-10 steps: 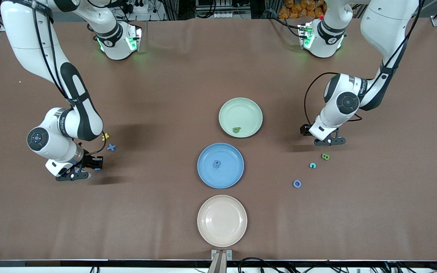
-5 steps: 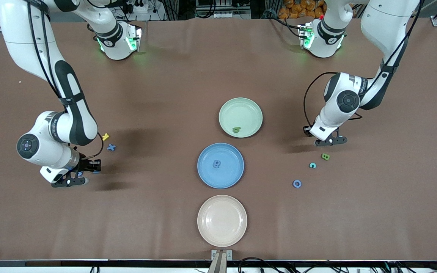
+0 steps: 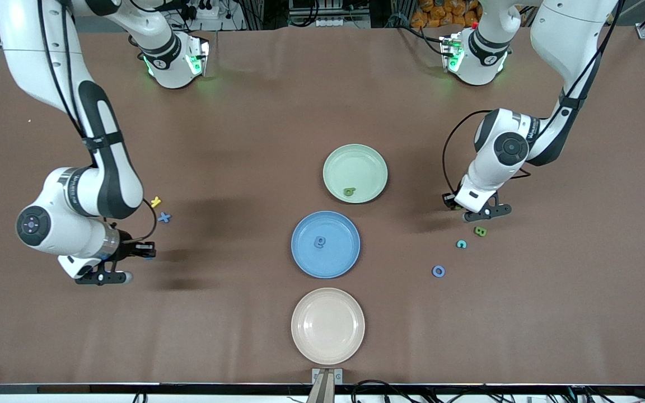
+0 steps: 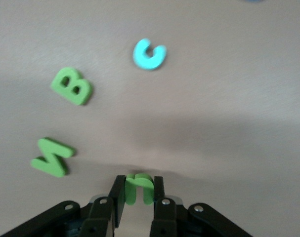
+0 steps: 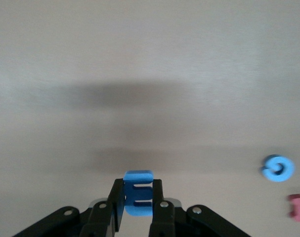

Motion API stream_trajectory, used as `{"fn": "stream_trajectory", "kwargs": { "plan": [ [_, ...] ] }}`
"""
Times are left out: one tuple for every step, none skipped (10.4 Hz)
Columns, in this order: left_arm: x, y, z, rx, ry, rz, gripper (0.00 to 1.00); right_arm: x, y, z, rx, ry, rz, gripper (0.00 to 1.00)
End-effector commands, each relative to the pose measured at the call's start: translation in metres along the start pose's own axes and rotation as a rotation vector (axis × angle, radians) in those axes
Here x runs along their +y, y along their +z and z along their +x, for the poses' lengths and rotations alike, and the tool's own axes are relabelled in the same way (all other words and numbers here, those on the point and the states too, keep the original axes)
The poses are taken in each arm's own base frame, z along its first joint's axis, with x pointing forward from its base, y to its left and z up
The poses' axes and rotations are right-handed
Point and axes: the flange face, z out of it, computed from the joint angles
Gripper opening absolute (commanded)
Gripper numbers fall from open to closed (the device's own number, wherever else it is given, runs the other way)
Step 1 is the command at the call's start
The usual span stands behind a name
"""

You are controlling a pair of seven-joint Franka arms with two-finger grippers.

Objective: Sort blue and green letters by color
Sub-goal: 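Place the green n on the green plate while the right gripper carries E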

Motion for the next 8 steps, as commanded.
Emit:
{"fn": "stream_trajectory", "kwargs": {
  "plan": [
    [0.076, -0.026, -0.019, 0.021, -0.107, -0.077, 0.00, -0.090, -0.009, 0.001, 0.011, 0.136, 0.041, 0.06],
    [0.103, -0.032, -0.034, 0.015, -0.126, -0.098, 0.00, -0.118, -0.013, 0.001, 0.016, 0.174, 0.073, 0.06],
    [0.133, -0.036, -0.058, 0.005, -0.118, -0.108, 0.00, -0.140, -0.012, -0.001, 0.013, 0.206, 0.086, 0.06],
    [0.154, -0.037, -0.079, 0.001, -0.098, -0.111, 0.00, -0.165, -0.010, -0.008, 0.008, 0.218, 0.091, 0.06],
    [0.175, -0.037, -0.101, -0.006, -0.081, -0.112, 0.00, -0.189, -0.004, -0.015, 0.000, 0.230, 0.092, 0.06],
    [0.196, -0.037, -0.127, -0.013, -0.077, -0.114, 0.00, -0.214, 0.001, -0.024, -0.006, 0.228, 0.088, 0.06],
    [0.209, -0.038, -0.144, -0.019, -0.083, -0.114, 0.00, -0.241, 0.008, -0.032, -0.010, 0.194, 0.088, 0.06],
    [0.220, -0.037, -0.160, -0.024, -0.086, -0.113, 0.00, -0.268, 0.007, -0.039, -0.004, 0.184, 0.092, 0.06]
  ]
}}
